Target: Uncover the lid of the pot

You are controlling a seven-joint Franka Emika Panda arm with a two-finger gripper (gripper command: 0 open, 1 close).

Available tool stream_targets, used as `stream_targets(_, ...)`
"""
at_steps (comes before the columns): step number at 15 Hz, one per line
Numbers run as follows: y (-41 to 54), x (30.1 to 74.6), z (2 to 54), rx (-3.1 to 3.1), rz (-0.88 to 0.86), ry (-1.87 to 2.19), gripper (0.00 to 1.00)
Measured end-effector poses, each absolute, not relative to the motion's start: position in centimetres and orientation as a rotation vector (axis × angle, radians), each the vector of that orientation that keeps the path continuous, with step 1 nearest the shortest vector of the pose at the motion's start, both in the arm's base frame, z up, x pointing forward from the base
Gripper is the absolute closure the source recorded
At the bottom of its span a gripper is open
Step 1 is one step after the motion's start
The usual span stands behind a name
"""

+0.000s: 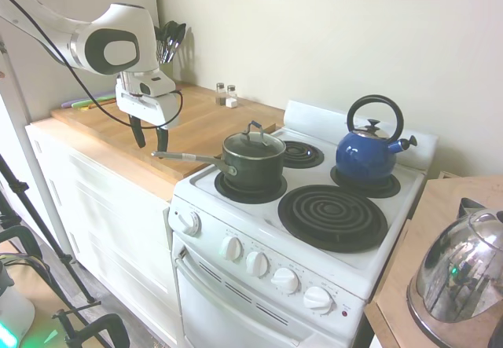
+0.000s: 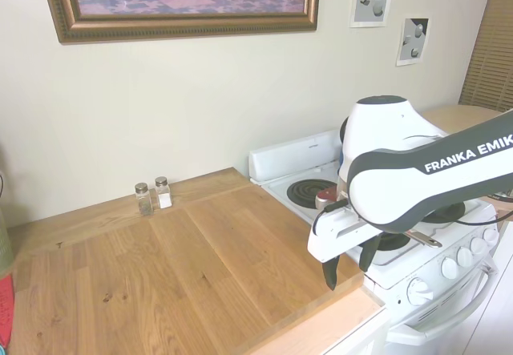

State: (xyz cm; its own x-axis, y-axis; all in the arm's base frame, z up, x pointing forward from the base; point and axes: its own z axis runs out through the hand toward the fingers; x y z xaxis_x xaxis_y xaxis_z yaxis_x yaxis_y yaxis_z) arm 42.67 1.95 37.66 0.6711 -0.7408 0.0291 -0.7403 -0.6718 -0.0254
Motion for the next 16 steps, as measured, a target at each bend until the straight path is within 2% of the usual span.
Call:
stream_targets(4, 1.5, 43.1, 39.2, -2.811, -0.088, 1.304, 0.0)
stream_targets(7, -2.2, 42.2, 44.9, -2.612, -0.169, 1.428, 0.0)
stream_targets(9, -6.7, 41.3, 49.3, -2.444, -0.182, 1.54, 0.0)
stream_targets(11, -11.6, 42.1, 52.5, -2.28, -0.166, 1.641, 0.0)
stream_targets(13, -15.3, 44.7, 52.2, -2.147, -0.082, 1.716, 0.0)
stream_targets(16, -19.3, 49.7, 47.9, -2.071, 0.062, 1.826, 0.0)
